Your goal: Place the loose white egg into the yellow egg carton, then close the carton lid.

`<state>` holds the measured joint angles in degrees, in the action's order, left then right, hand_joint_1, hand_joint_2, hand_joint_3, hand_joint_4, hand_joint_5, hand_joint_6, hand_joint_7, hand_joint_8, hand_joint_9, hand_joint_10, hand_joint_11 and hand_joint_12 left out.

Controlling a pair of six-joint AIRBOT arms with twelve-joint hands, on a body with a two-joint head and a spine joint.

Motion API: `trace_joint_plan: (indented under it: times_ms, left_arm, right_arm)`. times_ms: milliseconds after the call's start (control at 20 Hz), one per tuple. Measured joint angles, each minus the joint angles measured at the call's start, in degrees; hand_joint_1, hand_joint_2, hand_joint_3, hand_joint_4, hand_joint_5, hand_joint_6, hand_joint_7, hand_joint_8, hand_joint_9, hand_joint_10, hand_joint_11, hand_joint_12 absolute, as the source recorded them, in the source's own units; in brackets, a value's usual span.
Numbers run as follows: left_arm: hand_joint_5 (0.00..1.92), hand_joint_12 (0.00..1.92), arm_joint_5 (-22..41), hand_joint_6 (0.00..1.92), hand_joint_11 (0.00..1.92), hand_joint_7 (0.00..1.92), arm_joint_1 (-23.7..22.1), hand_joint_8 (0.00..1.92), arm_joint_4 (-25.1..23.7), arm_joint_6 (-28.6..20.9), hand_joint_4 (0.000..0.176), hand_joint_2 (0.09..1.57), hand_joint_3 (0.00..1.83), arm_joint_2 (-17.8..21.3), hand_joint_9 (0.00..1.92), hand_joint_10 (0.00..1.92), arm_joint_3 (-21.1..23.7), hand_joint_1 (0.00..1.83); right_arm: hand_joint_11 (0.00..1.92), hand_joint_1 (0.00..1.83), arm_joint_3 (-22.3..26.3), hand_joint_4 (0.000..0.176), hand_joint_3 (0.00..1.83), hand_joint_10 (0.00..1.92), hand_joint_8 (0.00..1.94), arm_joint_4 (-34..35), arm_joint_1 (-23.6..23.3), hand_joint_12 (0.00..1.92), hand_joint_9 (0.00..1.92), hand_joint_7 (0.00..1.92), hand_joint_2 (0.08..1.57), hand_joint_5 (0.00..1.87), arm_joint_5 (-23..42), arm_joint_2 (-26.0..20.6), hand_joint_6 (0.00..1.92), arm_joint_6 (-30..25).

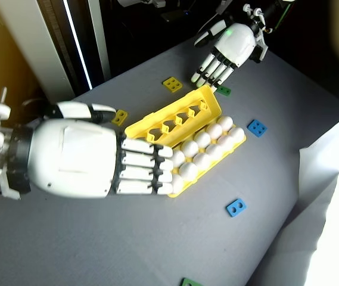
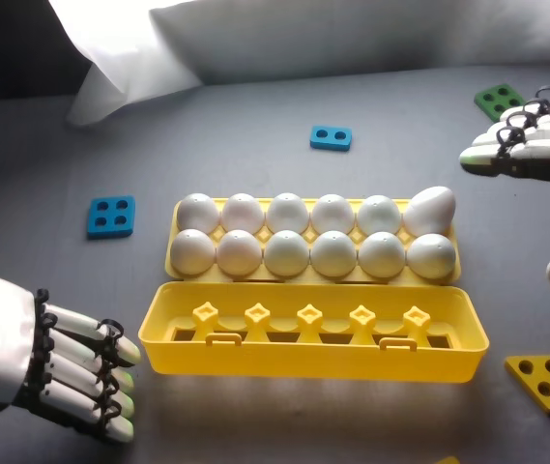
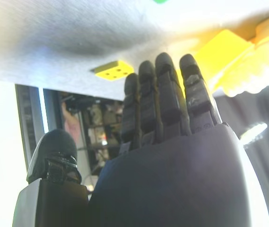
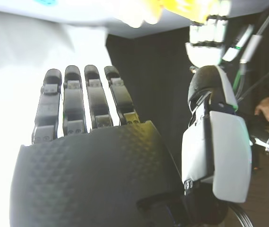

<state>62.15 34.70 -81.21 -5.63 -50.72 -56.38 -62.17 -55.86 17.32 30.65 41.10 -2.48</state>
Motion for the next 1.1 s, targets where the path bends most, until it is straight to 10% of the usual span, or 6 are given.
trace_joint_plan:
  times_ms: [1100]
  left_arm:
    - [0.26,0.2,-10.62,0.0,0.0,0.28,-1.09,0.0,2.03,-3.74,0.0,1.29,0.0,-0.7,0.24,0.0,2.91,0.0]
  right_arm:
    - [0.0,0.12,3.58,0.0,0.0,0.0,0.0,-0.87,-5.66,0.0,0.0,0.0,1.08,0.0,-4.57,-4.17,0.0,-6.34]
